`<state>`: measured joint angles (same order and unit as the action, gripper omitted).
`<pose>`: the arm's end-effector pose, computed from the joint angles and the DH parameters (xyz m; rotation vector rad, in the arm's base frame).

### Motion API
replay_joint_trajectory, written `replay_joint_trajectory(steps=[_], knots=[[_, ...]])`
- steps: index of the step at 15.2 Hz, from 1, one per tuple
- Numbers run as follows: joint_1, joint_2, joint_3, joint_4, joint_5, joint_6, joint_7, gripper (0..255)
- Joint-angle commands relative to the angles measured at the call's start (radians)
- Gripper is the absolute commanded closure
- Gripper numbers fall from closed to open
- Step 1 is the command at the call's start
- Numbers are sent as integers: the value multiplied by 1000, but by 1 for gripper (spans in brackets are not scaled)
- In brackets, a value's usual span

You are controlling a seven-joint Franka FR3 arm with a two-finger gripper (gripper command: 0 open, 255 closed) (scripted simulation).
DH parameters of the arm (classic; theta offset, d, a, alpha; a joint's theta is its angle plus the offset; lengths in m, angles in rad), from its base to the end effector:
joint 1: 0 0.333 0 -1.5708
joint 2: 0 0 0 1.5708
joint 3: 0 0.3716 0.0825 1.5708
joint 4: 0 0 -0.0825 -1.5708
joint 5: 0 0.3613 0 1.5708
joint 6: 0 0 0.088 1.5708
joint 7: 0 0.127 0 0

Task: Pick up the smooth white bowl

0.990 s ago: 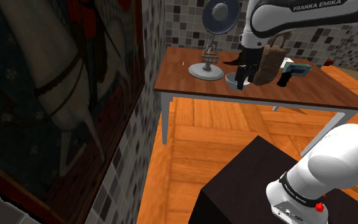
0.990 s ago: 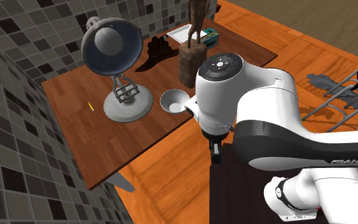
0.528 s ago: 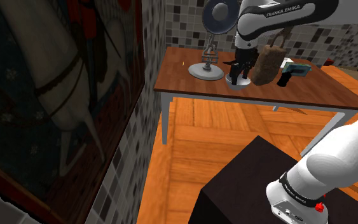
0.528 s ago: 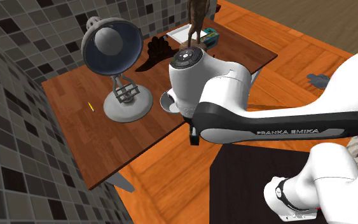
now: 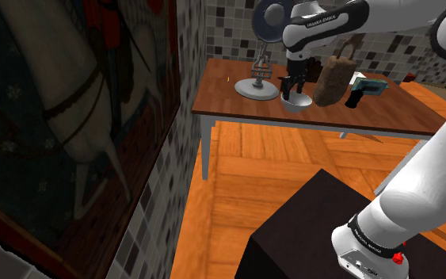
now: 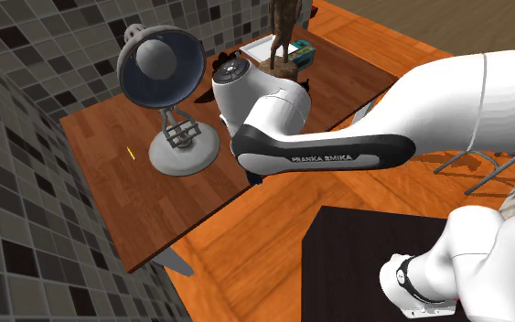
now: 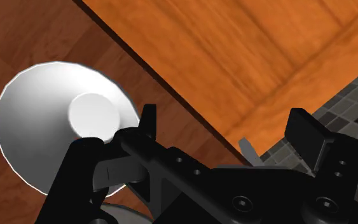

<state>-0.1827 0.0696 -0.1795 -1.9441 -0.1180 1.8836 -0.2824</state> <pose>0.5026 -0.2000 0.4816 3.0562 -0.0559 -0.2469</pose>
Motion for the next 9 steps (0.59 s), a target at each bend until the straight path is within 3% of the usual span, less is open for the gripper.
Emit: replay_joint_trajectory(steps=[1,6,9], knots=[[-16,69,-14,67,3,4,-19,0],[-56,243,-35,257,24,-6,-55,0],[-57,254,-34,232,25,30,-52,0]])
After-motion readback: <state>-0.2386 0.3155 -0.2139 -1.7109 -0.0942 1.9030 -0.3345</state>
